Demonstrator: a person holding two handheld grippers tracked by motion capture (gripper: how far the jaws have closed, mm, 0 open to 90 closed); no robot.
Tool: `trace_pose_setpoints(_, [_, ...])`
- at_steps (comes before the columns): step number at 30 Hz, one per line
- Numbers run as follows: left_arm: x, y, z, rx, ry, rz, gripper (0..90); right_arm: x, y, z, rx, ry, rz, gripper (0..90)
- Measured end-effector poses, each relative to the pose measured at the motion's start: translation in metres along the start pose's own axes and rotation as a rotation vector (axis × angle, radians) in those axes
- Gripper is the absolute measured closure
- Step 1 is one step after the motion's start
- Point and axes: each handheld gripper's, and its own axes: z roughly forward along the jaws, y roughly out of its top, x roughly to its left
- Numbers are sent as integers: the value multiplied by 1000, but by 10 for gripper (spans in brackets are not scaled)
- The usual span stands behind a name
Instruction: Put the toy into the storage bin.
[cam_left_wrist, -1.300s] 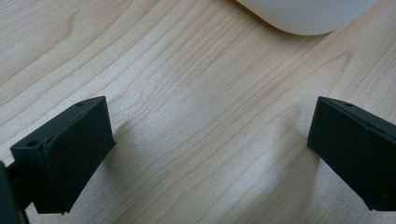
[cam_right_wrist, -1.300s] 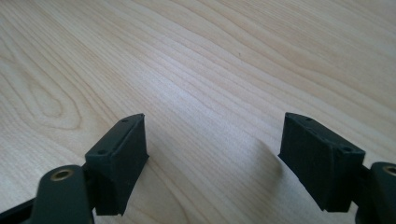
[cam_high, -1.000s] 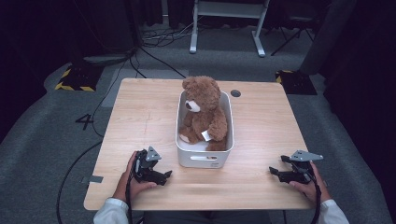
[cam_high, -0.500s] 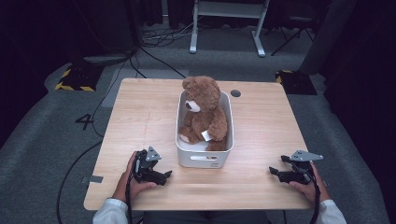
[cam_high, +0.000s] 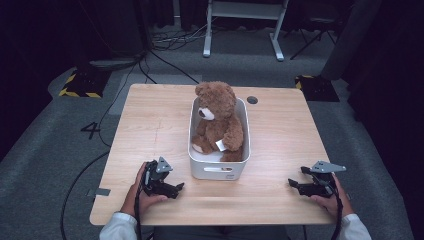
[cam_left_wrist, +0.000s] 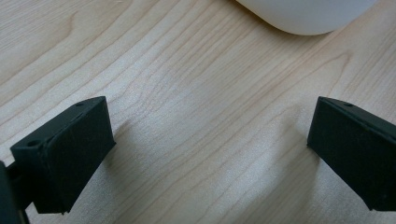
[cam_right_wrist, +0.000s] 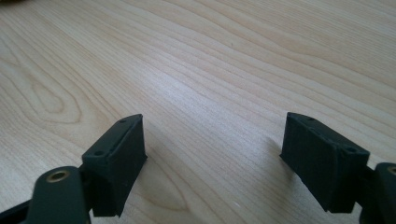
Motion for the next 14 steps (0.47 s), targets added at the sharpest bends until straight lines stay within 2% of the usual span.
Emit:
trace_pose_setpoints(9, [0,0,0,0,0,0,3,0,0,0,0,-1,0,212])
trace_pose_setpoints(14, [0,0,0,-1,1,-1,2,0,0,0,6,-9,6,179])
